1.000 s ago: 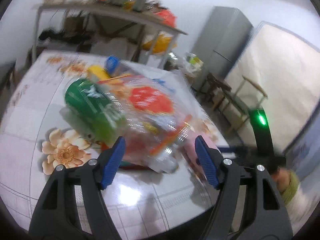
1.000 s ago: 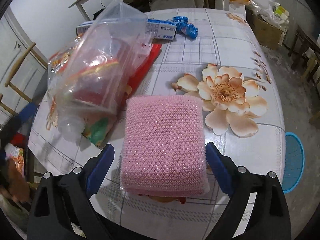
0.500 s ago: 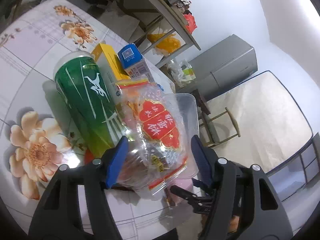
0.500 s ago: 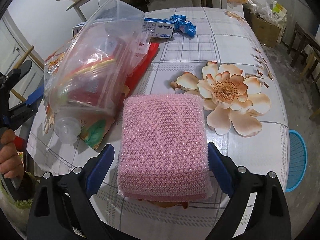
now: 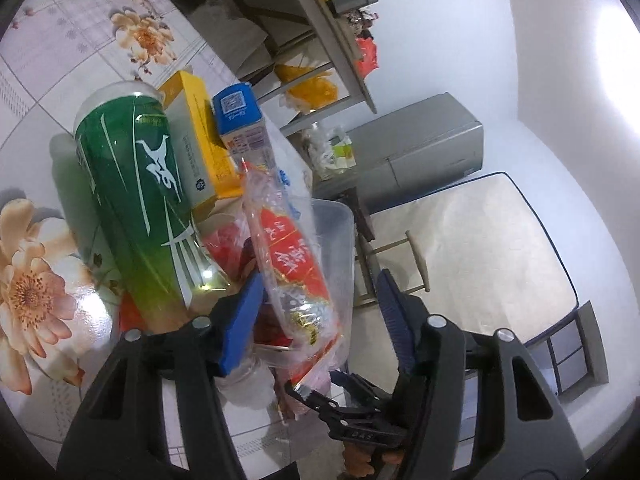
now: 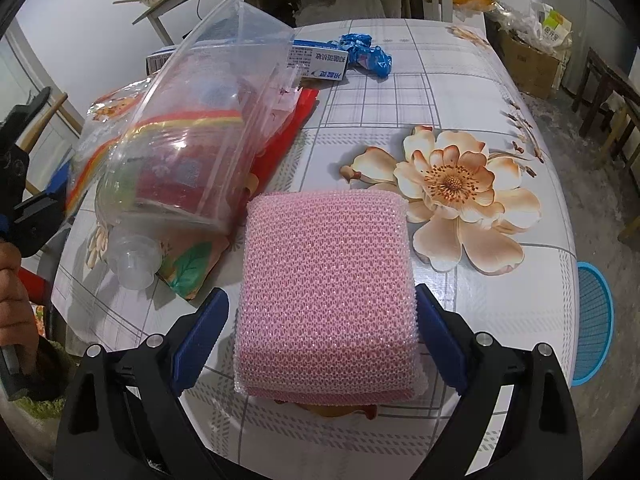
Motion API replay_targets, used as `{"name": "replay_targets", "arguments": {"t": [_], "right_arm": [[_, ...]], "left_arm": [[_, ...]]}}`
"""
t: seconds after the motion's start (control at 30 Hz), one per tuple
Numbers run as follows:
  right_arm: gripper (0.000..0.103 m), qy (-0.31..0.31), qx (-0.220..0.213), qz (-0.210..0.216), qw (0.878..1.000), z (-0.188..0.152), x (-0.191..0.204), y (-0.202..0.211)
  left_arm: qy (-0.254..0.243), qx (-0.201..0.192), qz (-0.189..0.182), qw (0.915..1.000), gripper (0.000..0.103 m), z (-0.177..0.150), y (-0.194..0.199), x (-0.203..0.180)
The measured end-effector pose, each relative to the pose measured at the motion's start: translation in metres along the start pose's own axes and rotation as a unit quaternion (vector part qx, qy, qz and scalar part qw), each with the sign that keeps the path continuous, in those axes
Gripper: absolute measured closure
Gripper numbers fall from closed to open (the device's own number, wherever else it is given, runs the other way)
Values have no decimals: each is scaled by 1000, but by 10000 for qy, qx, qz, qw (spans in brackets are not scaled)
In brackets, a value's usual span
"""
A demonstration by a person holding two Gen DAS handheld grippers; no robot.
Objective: Collect trash
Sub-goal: 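Grasp a clear zip bag with red print with the left tool while the right tool holds the pink pad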
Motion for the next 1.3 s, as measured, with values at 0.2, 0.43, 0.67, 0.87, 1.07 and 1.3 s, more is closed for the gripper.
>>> {"name": "replay_targets", "arguments": {"t": [0.2,0.43,0.67,0.87,1.07,1.3], "right_arm": [[14,2,-31,10,10000,-1,-1,1],[14,-32,-67,38,10000,1,0,1],[14,-37,-96,48,9999,3,0,1],[14,-8,-106,7,9999,2,-1,1],[23,-89,-164,-53,9998,1,-4,3],[26,-197,-272,-122,9994,-2,-9,8]], "left_arm": [[214,-59,-150,9996,52,10,-6,4],[-42,10,7,10000,65,14,-15,-5],[-106,161,429,9989,81,13,-27,0],[-245,14,449,9987,92,14,-17,-3],[-468,-197,357,9981,95,15,-6,-14],[-768,-441,351,9955,97,13,7,-32]]}}
Point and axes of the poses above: each gripper's, at about its wrist camera, not at the fingertips, and y roughly against the way its jaws point, x to its left, z to its top, the point moved 6 cm from there along -y, roughly the way its jaws point, and after that the axes turned 13 degrees about x, right-handed, at the moved point
